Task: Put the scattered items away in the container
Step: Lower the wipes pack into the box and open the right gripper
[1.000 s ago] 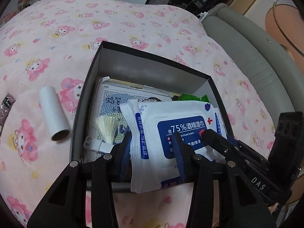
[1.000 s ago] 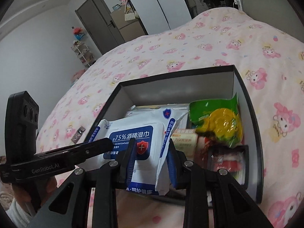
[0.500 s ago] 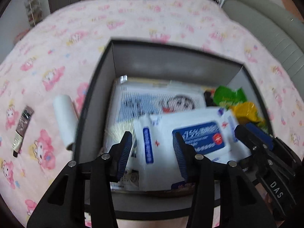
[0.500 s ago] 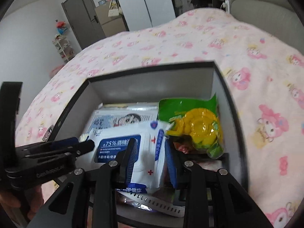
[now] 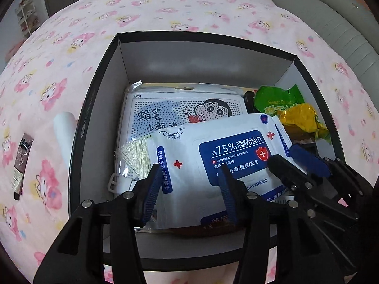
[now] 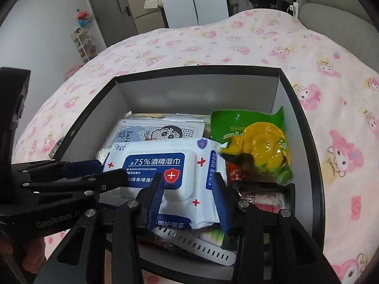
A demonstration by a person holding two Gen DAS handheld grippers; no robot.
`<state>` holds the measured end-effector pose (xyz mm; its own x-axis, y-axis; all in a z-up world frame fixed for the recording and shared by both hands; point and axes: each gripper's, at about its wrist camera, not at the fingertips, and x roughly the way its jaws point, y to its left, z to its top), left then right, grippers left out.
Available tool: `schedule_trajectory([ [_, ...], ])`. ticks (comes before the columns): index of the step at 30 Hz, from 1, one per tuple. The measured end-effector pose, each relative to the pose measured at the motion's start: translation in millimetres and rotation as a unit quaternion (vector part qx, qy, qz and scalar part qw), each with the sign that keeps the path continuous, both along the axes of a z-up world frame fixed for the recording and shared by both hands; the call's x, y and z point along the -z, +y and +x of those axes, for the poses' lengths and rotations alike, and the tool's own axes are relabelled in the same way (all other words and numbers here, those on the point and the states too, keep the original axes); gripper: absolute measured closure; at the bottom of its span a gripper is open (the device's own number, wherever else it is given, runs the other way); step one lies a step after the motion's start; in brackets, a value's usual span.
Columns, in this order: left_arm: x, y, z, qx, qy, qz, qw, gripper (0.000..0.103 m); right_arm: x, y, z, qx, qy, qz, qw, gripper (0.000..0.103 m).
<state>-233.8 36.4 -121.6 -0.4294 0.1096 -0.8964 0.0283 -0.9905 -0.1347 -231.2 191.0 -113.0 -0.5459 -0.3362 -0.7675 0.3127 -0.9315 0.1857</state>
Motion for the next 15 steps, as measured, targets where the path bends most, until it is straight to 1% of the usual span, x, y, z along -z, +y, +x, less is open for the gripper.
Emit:
schedule_trajectory([
  [2,-3,-1,5,-0.003,0.005,0.012,0.9999,0.053,-3,2,3,0.003,0.001,-0.003,1.0,0.066],
  [5,-16,-2,25,-0.002,0.022,0.05,0.9985,0.054,-15,11,18,0.005,0.02,-0.019,1.0,0.066],
  [7,-31,-1,43,0.004,0.036,0.073,0.9967,0.053,-23,14,30,0.009,0.033,-0.032,0.999,0.066],
  [8,-38,0,52,0.009,0.043,0.076,0.9962,0.053,-27,15,37,0.011,0.038,-0.038,0.998,0.066],
  [11,-58,4,77,0.023,0.066,0.068,0.9952,0.054,-48,16,60,0.019,0.058,-0.051,0.997,0.066],
  [13,-70,3,93,0.032,0.077,0.075,0.9937,0.054,-61,14,76,0.02,0.076,-0.055,0.995,0.066],
  [15,-79,-1,107,0.045,0.083,0.091,0.9914,0.053,-70,13,90,0.021,0.085,-0.065,0.994,0.066],
])
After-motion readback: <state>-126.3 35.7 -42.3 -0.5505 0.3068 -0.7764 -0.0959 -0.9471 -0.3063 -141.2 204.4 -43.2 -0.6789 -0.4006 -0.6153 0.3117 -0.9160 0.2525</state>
